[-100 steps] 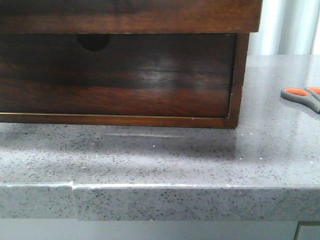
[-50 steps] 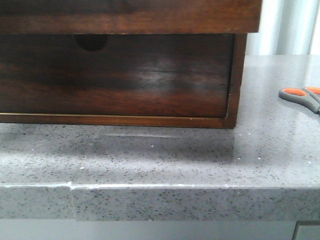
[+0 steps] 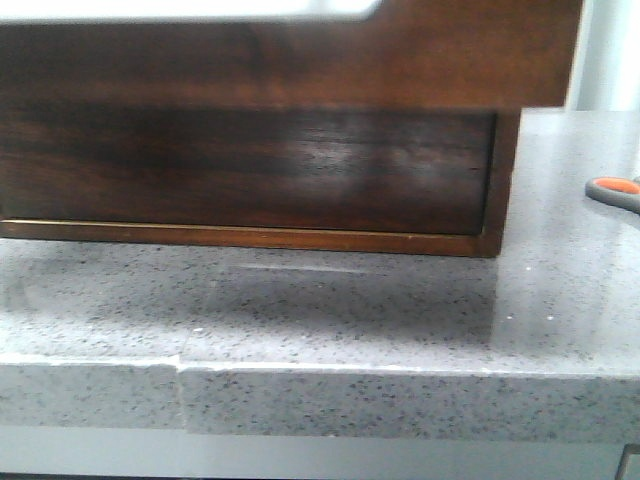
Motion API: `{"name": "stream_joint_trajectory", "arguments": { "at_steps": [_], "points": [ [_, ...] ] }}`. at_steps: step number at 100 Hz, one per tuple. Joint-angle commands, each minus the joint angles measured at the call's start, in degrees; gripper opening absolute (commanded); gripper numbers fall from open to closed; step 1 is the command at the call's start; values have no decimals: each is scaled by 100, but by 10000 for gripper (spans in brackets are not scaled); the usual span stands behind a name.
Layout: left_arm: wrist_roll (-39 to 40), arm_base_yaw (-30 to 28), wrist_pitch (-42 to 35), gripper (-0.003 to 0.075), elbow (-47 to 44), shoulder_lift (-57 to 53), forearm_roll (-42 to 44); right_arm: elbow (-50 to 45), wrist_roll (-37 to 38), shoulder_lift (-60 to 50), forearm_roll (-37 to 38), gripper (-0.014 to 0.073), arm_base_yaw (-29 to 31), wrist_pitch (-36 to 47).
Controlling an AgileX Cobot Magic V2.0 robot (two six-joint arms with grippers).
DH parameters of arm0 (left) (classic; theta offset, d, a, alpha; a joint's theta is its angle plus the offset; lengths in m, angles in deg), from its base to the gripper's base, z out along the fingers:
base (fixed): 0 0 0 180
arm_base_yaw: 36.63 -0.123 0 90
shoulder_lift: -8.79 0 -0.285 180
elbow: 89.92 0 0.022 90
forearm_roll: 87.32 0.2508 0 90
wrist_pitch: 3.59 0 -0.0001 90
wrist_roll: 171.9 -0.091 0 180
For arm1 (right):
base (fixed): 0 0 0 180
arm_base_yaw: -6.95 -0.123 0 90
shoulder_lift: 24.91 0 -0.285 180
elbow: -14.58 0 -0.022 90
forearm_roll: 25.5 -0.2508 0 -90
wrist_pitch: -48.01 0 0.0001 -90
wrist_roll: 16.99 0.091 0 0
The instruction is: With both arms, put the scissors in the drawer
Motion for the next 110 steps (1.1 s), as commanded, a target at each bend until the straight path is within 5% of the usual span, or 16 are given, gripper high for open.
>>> {"name": "stream_joint_trajectory", "arguments": {
  "at_steps": [1, 14, 33, 55, 110],
  "points": [
    [150, -15, 12, 400, 197, -97, -272, 350, -43, 197, 95, 436, -6, 189],
    [95, -15, 87, 286, 197, -285, -286, 782, -43, 616, 548, 436, -6, -9],
    [-945, -15, 131, -20, 365, -432, -236, 1967, 414, 1938, 2041, 402, -6, -898],
    [-1573, -15, 229, -20, 973, -441, 600, 3525, 1340, 3698, 4397, 400, -6, -2663],
    [-1549, -15, 712, -20, 2217, -441, 4559, 4037, 1455, 5778, 4437, 400, -306, -2131]
  ]
}}
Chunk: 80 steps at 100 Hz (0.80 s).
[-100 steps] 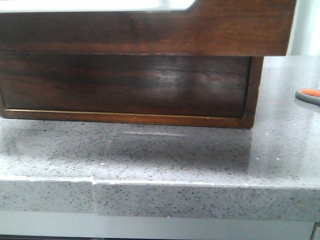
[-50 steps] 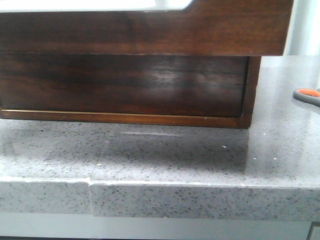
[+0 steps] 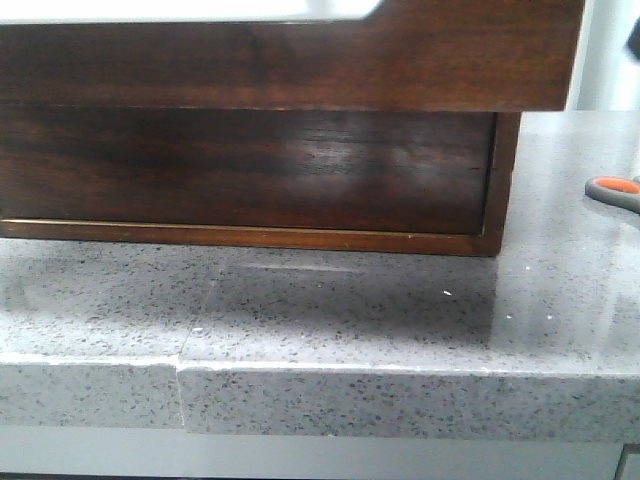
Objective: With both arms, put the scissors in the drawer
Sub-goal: 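Grasp the grey-and-orange scissors by the handles with the right gripper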
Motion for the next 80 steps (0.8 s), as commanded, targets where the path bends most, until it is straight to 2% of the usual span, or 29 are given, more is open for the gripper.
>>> {"name": "stream_joint_trajectory", "arguments": {
  "at_steps": [1, 19, 33, 48, 73, 80],
  "points": [
    [4, -15, -158, -20, 290, 76, 584, 187, 123, 18, 54, 400, -14, 358],
    [4, -15, -149, -20, 366, 76, 1522, 187, 145, 223, 54, 407, -11, 581],
    [4, -15, -149, -20, 366, 76, 1587, 187, 165, 397, 75, 407, -11, 621],
    [4, -15, -149, -20, 366, 76, 1587, 187, 638, 549, 403, 407, -11, 635],
    [4, -15, -149, -20, 366, 76, 1587, 187, 638, 751, 403, 403, -11, 742],
    [4, -15, -149, -20, 366, 76, 1587, 187, 638, 829, 403, 374, -11, 731]
  ]
}}
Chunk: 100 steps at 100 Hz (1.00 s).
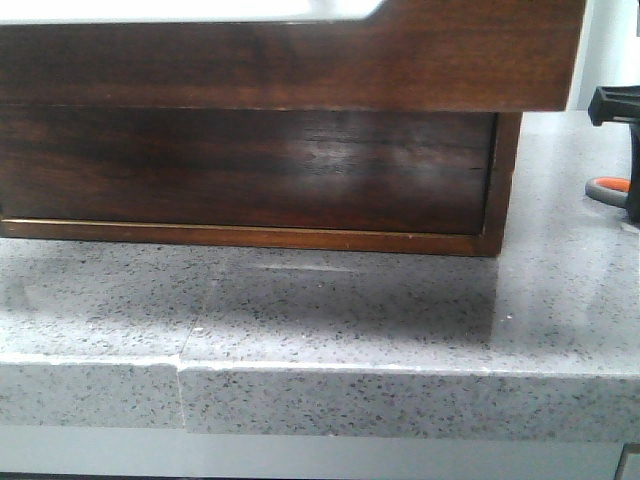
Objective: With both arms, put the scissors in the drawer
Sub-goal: 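Grasp the grey-and-orange scissors by the handles with the right gripper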
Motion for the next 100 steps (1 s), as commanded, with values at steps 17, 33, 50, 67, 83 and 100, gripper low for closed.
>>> {"name": "stream_joint_trajectory", "arguments": {
  "at_steps": [17, 33, 50, 67, 83, 100],
  "points": [
    [4, -15, -351, -20, 184, 76, -135, 127, 18, 67, 42, 78, 0, 58],
    [4, -15, -351, -20, 184, 76, -135, 127, 18, 67, 42, -66, 0, -43],
    [4, -15, -351, -20, 184, 76, -135, 127, 18, -275, 134, -67, 0, -56],
    [4, -15, -351, -20, 184, 76, -135, 183, 8, -1308, 257, -66, 0, 123],
    [4, -15, -351, -20, 184, 76, -96, 647, -251, -2334, 246, -66, -14, 161],
    [4, -15, -385, -20, 184, 76, -96, 1590, -865, -3041, 94, -66, -394, 161]
  ]
}}
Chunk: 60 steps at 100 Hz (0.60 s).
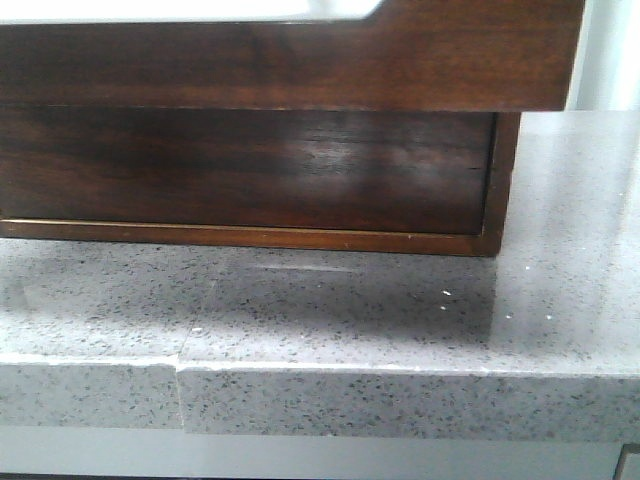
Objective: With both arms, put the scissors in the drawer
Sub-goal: 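Grasp the grey-and-orange scissors by the handles with the right gripper, then carry the scissors over the open drawer and release them inside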
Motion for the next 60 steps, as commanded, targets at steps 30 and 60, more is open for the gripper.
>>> {"name": "stream_joint_trajectory", "arguments": {
  "at_steps": [30, 60],
  "points": [
    [4, -15, -528, -20, 184, 76, -121, 2255, -1223, -277, -50, -66, -1988, 318],
    [4, -15, -479, -20, 184, 76, -121, 2661, -2585, 684, -50, -66, -4074, 175]
  ]
}}
